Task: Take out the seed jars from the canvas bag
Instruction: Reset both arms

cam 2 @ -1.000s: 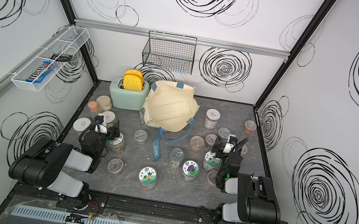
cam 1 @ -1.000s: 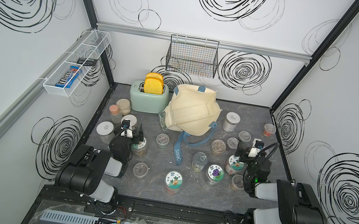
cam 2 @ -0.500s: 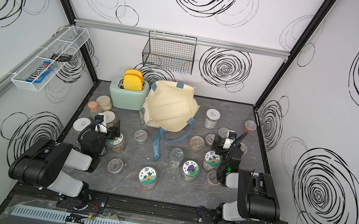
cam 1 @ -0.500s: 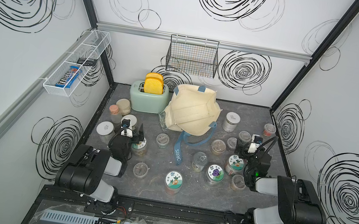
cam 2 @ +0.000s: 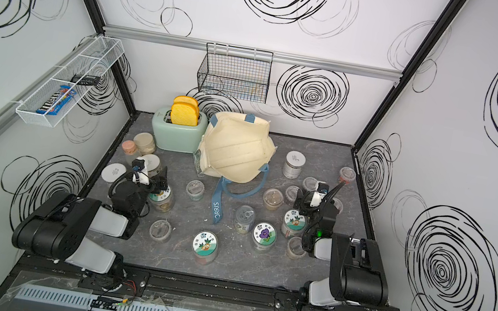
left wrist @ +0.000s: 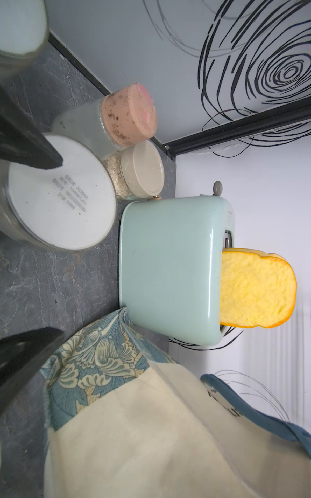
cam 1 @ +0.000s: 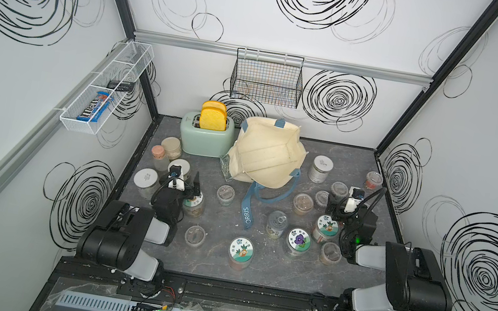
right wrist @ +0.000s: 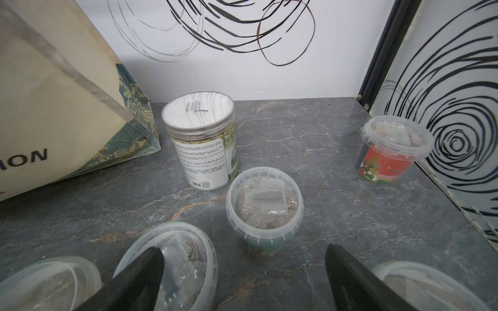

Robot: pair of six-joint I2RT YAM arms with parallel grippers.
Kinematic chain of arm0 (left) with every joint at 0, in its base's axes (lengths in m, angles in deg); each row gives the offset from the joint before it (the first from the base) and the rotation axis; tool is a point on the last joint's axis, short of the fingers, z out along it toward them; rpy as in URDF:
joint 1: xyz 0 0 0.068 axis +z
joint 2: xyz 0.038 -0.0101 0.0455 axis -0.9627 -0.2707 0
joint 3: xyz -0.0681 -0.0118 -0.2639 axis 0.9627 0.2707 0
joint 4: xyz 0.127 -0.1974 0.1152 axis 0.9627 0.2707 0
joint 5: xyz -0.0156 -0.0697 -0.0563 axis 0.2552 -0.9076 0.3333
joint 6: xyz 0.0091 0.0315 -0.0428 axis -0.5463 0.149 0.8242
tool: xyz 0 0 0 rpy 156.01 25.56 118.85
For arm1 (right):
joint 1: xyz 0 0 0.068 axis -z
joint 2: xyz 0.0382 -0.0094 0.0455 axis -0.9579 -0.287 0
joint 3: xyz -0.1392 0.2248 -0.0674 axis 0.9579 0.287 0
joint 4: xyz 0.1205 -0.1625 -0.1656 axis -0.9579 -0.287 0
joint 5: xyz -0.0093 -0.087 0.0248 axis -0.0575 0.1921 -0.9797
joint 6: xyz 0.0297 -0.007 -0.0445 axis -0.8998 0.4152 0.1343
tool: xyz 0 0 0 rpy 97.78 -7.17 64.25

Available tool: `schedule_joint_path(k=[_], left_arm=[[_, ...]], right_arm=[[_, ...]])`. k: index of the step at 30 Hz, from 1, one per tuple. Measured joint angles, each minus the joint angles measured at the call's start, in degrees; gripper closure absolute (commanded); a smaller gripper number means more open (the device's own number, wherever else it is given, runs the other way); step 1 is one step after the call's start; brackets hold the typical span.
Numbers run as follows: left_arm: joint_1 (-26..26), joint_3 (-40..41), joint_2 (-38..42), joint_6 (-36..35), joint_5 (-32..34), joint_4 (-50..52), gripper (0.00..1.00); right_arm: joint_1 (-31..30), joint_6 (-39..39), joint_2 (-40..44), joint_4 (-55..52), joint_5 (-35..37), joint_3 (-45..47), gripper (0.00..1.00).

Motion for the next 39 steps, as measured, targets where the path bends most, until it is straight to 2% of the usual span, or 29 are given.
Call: schedule_joint_path(k=[20,39], left_arm=[[-1.62,-0.28,0.00,-0.92,1.97,0.02,0.04],[-1.62,-0.28,0.00,-1.11,2.43,0.02,0.04]], right_arm=[[1.38,-1.40,0.02,0.22,-0.72,0.17,0.03],[-0.57,-1.40,0.02,0.15,2.12,0.17,0.03]])
